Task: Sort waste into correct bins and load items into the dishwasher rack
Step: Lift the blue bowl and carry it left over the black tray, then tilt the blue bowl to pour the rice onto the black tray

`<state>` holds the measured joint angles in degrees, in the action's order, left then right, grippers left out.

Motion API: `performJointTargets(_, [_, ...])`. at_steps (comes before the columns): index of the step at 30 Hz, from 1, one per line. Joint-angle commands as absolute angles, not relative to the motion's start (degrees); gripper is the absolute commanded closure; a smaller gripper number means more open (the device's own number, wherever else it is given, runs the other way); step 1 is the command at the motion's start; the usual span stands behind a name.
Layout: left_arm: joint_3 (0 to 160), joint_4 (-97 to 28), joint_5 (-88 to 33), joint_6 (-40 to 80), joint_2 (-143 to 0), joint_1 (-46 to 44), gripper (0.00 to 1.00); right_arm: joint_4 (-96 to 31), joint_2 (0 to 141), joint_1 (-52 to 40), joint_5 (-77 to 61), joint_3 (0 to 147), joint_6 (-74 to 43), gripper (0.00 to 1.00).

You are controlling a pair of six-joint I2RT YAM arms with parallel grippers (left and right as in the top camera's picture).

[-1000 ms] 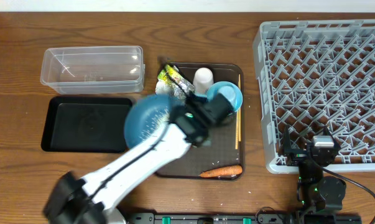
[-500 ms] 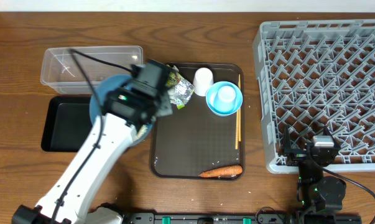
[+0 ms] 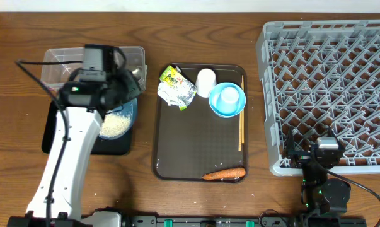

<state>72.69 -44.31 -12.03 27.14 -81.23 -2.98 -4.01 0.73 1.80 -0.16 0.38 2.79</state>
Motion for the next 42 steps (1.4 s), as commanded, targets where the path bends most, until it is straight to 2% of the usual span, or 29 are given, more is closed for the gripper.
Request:
performJointTargets(1, [73.4,-43.4,-21.7,26.2,-81.3,0.9,0.94,-4.3,0.4,0.8,0.4,0.3,3.5,0.01])
performJointTargets(11, [73.3,-43.4,-43.0,26.2,-81.3,14.9,0.94,-4.3,0.4,0.8,0.4,0.3,3.5,0.01])
performJointTargets(21, [73.3,-43.4,-54.9,26.1,-81.3,24.4,0.94,-4.3,0.4,0.8,0.4,0.3,3.5,0.01])
performJointTargets(31, [72.9,-42.8,-58.0,25.5,-81.3,27.7,0.94,-4.3,0.4,0.8,0.4,0.3,3.5,0.01])
performJointTargets(36, [72.8,-42.7,-66.1,25.6,-81.3,27.7,0.94,-4.3,0.4,0.8,0.4,0.3,3.5,0.01])
performJointTargets(42, [72.8,-42.3,-65.5,25.7,-81.3,30.1,0.94,-4.3,0.4,0.8,0.4,0.3,3.5,0.01])
